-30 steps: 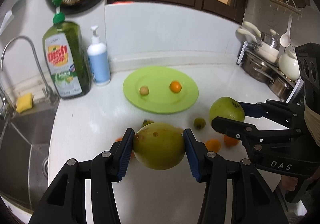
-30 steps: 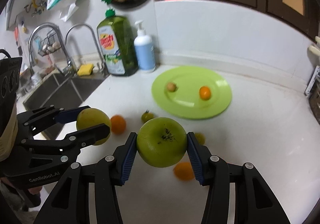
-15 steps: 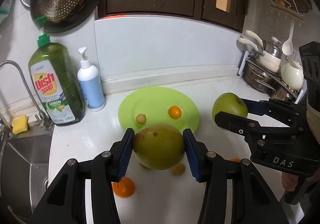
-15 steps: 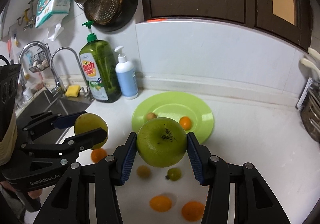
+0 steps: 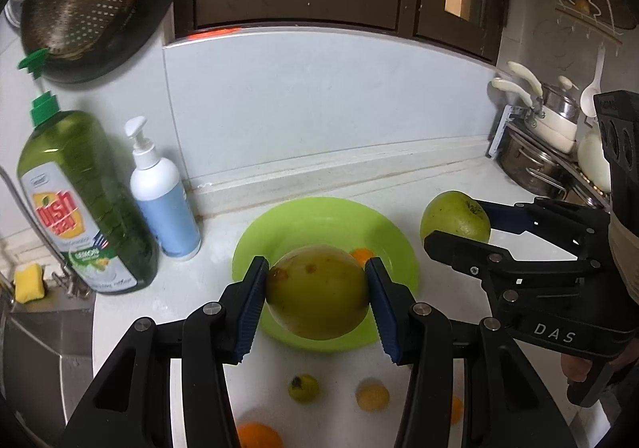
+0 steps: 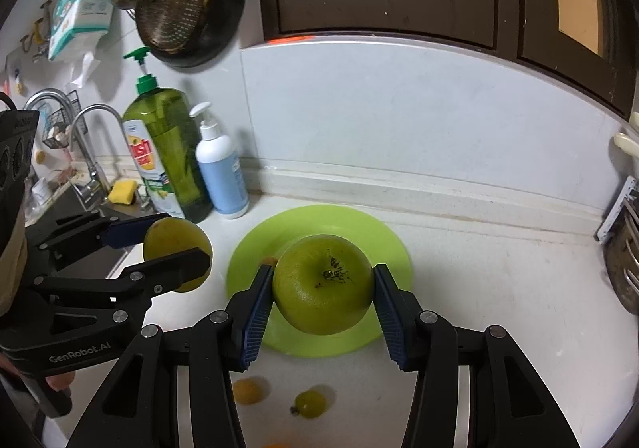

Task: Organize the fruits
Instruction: 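Carry pear and apple onto the green plate and open both tools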

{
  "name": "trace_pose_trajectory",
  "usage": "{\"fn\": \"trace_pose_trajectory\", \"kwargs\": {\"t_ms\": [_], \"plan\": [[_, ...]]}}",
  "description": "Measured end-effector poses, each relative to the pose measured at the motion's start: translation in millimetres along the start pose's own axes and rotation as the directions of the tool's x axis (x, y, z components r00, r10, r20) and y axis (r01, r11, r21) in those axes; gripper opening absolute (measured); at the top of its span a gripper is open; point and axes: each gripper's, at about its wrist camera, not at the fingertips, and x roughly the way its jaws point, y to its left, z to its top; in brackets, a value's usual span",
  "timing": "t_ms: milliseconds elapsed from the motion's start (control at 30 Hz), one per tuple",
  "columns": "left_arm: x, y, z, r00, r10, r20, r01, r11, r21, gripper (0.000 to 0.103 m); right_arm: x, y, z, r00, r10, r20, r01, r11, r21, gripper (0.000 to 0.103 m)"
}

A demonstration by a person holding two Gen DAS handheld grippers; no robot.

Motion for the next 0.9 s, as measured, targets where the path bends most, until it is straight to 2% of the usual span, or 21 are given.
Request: {"fn": "trace_pose_trajectory", "kwargs": {"t_ms": [467,633,900], "plan": [[70.3,20.2,33.0,0.996,0.010,-0.086,-0.009,1.000,0.007,0.049,60.4,-21.0,22.7,0.998,-0.006,-0.068,0.005,1.000,-0.016,0.050],[95.7,28.3,38.0,0.991,0.004,-0.134,-0.005,1.000,-0.009,0.049,80.7,-25.6,29.8,0.996,-0.013,-0.089,0.010,0.999,-0.032,0.050],[126.4,30.1,38.3,0.981,0.011,-0.193,-0.009,1.000,0.014,0.049,111.9,-33.0,34.9,0.990,-0.011,-0.140,0.005,0.999,-0.046,0.050]]}}
